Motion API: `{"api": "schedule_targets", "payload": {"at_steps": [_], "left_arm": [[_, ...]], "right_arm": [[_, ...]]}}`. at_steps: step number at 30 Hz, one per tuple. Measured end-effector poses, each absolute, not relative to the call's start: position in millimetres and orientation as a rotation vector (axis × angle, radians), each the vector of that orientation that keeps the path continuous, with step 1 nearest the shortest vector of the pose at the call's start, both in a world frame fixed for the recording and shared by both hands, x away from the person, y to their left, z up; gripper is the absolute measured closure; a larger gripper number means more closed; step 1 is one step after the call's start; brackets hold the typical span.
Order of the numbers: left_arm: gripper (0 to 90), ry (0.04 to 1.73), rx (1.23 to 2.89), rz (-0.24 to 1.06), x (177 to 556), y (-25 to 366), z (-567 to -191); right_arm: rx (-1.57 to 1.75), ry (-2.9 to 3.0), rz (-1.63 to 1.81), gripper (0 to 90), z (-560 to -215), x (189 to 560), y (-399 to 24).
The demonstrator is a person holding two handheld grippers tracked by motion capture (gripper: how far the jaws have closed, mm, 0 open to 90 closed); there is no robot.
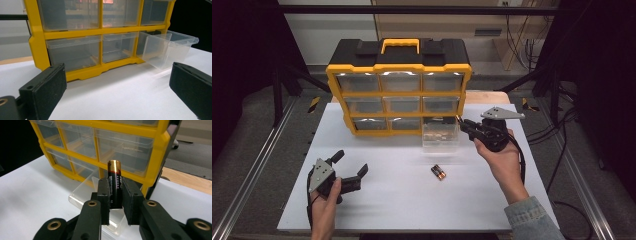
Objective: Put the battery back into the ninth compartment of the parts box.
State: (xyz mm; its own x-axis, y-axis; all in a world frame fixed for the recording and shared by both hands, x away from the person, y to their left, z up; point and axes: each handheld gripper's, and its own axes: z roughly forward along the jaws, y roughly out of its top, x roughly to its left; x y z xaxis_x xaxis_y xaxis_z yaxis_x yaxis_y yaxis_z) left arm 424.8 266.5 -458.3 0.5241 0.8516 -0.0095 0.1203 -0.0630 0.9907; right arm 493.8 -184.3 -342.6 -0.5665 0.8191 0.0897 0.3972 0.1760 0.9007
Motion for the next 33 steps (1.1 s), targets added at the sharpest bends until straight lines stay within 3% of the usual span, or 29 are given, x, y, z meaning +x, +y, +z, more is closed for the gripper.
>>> {"api": "schedule_targets", "payload": {"at_steps": [33], "left_arm": [[0.8, 0.877, 1.513, 0.764, 423.4, 269.8, -456.9]], "right_arm": [[1.051, 2.175, 1.28, 76.7, -326.5, 525.5, -139.6]]}}
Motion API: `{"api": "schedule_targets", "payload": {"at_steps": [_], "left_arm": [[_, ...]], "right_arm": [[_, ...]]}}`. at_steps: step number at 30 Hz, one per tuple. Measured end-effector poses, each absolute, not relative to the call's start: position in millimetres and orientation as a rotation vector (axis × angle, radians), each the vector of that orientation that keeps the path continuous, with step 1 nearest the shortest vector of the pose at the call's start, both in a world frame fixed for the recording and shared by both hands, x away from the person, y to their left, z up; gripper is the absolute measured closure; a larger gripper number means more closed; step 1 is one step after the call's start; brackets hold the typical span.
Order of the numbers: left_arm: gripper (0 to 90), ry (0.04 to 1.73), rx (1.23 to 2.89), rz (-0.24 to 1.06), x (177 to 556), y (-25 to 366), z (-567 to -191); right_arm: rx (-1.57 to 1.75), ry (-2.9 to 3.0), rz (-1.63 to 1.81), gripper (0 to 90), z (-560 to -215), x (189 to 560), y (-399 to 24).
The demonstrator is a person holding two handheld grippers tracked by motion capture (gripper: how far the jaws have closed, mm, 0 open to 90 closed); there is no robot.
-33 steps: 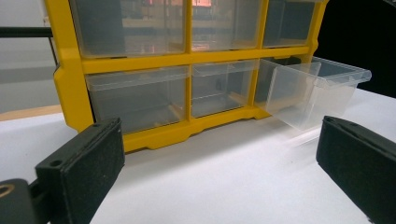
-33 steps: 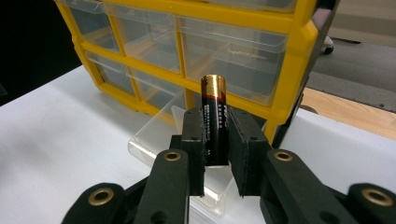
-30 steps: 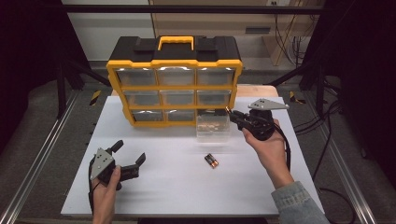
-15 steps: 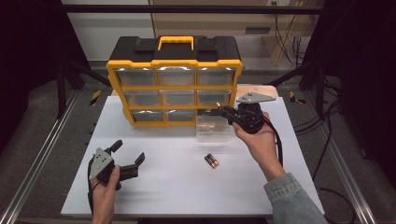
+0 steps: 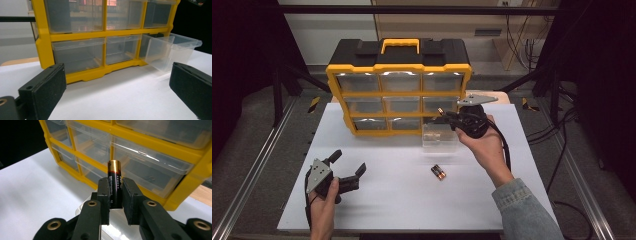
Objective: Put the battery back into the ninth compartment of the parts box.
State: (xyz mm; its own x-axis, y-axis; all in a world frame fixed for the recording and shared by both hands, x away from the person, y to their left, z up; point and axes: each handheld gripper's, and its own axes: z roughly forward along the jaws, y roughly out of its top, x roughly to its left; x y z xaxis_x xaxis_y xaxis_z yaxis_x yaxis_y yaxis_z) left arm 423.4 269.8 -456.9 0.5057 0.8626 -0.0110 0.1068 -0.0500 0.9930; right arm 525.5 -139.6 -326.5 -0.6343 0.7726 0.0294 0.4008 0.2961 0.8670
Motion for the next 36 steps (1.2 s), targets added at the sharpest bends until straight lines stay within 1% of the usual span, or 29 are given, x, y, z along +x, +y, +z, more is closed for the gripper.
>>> {"api": "schedule_targets", "payload": {"at_steps": [15, 36], "left_arm": [[0.8, 0.87, 1.52, 0.776, 421.4, 271.1, -455.9], [0.8, 0.864, 1.523, 0.764, 422.2, 271.4, -455.6]], "right_arm": [[1.014, 2.299, 1.153, 76.7, -326.0, 533.9, -124.1], [1.023, 2.388, 1.047, 76.7, -335.4, 543.8, -121.3]]}}
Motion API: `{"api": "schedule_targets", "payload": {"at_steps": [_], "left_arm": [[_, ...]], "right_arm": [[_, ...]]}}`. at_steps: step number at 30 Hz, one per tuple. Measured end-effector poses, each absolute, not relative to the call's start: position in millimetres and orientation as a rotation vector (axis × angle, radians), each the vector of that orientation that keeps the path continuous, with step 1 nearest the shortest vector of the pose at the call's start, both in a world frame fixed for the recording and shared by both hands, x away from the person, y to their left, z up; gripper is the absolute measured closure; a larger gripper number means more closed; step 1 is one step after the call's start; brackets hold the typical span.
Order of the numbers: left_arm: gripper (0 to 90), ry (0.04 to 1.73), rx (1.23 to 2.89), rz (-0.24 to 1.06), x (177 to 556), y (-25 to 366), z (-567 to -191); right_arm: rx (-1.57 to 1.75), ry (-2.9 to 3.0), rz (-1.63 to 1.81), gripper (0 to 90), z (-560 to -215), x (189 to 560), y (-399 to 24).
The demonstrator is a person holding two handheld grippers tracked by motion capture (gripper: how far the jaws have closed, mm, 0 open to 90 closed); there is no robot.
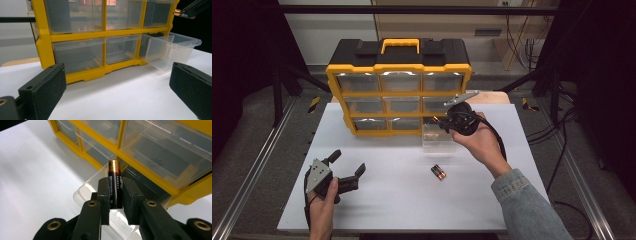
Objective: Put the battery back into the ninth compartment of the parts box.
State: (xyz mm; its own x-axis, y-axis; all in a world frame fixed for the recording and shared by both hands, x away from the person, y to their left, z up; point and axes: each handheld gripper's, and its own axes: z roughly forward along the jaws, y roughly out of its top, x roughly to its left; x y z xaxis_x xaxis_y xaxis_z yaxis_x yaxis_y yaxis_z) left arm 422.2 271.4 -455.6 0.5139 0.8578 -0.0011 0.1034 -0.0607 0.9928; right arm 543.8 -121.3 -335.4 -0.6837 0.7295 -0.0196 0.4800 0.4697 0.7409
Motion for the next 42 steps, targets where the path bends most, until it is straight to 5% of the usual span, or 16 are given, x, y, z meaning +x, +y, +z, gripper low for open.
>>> {"api": "schedule_targets", "payload": {"at_steps": [29, 30, 32, 36, 42], "left_arm": [[0.9, 0.844, 1.549, 0.749, 424.6, 266.9, -456.2], [0.9, 0.841, 1.55, 0.748, 424.4, 266.2, -456.0], [0.9, 0.838, 1.55, 0.748, 424.2, 266.0, -455.9], [0.9, 0.837, 1.553, 0.75, 424.5, 265.9, -456.0], [0.9, 0.84, 1.563, 0.75, 424.9, 265.0, -456.6]], "right_arm": [[1.023, 2.447, 0.917, 73.9, -356.0, 558.9, -116.0], [1.056, 2.424, 0.939, 61.7, -355.6, 561.1, -115.7], [1.063, 2.41, 0.959, 58.5, -353.9, 561.0, -116.7], [1.076, 2.325, 1.031, 34.1, -341.4, 550.8, -122.9], [1.085, 2.271, 1.105, 19.3, -331.7, 538.1, -128.4]]}}
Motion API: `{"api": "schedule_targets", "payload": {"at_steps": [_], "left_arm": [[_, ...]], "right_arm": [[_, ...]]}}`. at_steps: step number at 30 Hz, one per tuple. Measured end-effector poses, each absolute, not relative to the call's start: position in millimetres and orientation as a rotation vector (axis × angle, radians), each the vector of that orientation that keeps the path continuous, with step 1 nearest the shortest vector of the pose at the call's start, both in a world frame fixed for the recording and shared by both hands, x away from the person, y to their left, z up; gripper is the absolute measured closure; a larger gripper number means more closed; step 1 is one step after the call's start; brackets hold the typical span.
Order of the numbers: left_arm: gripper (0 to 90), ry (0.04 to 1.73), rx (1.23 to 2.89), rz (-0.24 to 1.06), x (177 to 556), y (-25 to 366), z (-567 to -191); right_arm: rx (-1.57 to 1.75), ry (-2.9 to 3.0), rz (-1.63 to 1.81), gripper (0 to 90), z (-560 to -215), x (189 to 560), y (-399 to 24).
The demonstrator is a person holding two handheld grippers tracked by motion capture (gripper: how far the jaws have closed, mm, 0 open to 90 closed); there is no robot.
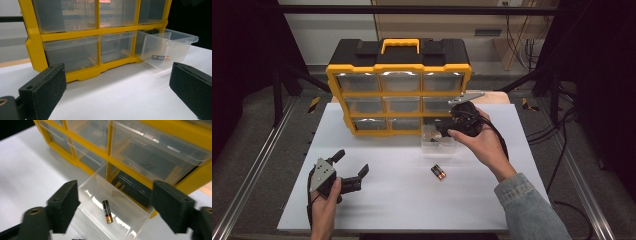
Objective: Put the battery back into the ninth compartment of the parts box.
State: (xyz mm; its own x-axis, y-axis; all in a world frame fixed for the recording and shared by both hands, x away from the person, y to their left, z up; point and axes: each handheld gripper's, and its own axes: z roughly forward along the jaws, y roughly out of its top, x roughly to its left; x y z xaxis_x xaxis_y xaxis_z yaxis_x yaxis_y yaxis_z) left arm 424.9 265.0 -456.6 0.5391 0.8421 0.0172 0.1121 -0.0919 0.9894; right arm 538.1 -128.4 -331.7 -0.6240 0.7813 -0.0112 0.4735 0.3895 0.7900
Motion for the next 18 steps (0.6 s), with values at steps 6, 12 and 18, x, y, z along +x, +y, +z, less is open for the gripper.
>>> {"api": "schedule_targets", "payload": {"at_steps": [6, 12, 18], "left_arm": [[0.9, 0.838, 1.558, 0.754, 424.1, 265.4, -456.2], [0.9, 0.832, 1.577, 0.761, 423.8, 263.0, -456.5], [0.9, 0.837, 1.576, 0.765, 423.6, 264.1, -456.7]], "right_arm": [[1.108, 2.179, 1.155, 10.4, -324.0, 525.0, -139.7], [1.139, 2.111, 1.226, 9.0, -321.7, 513.1, -154.0], [1.156, 2.121, 1.241, 8.9, -330.2, 508.6, -159.5]]}}
